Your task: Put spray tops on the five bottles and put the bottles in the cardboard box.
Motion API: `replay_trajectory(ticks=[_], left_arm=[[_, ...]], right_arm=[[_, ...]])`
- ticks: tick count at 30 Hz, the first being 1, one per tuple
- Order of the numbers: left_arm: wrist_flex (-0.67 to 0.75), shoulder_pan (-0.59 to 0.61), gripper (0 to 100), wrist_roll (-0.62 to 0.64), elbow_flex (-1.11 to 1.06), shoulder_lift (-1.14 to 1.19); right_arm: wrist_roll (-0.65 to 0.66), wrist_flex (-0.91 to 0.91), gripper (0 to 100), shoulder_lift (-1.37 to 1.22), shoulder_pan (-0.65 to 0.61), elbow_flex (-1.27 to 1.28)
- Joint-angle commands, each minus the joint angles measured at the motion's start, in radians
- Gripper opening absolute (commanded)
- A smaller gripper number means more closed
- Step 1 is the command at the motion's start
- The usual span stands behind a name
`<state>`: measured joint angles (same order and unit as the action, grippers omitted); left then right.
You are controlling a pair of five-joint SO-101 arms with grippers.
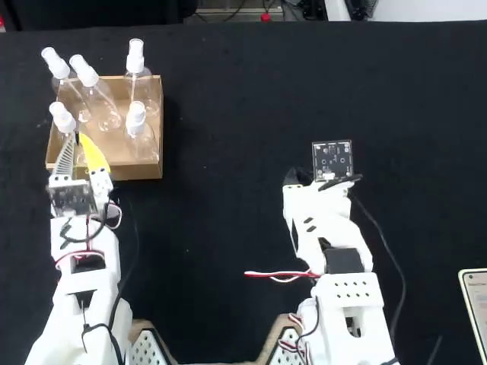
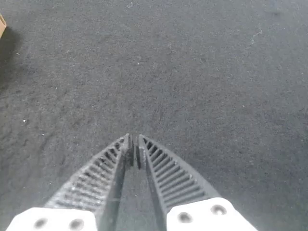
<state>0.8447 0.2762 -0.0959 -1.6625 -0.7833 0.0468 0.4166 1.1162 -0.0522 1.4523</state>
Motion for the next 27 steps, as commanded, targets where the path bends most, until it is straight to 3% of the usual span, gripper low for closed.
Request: replay_trajectory(ticks=[1,4,7,12,17,22,27], left_arm=[[-0.152,0.022,3,-0.002,-0.022,-0.023],[-0.302,0.012,3,-0.002,-0.022,-0.075],[-0.586,-0.031,3,-0.002,-0.027,-0.215],[-1.106,-0.102,3,-0.002,-0.031,-0.620],[-1.462,-0.104,3,-0.002,-0.036,-1.051],[-1.511,-0.104,3,-0.003,-0.039,-0.965],[-1.527,-0.104,3,-0.009,-0.045,-0.898]], right_arm=[[0.000,-0.028,1.2,-0.002,0.009,-0.013],[0.000,-0.028,1.2,-0.002,0.009,-0.013],[0.000,-0.028,1.2,-0.002,0.009,-0.013],[0.000,-0.028,1.2,-0.002,0.009,-0.013],[0.000,-0.028,1.2,-0.002,0.009,-0.013],[0.002,-0.031,1.2,-0.002,0.009,-0.013],[0.002,-0.149,1.2,-0.002,0.009,0.044]])
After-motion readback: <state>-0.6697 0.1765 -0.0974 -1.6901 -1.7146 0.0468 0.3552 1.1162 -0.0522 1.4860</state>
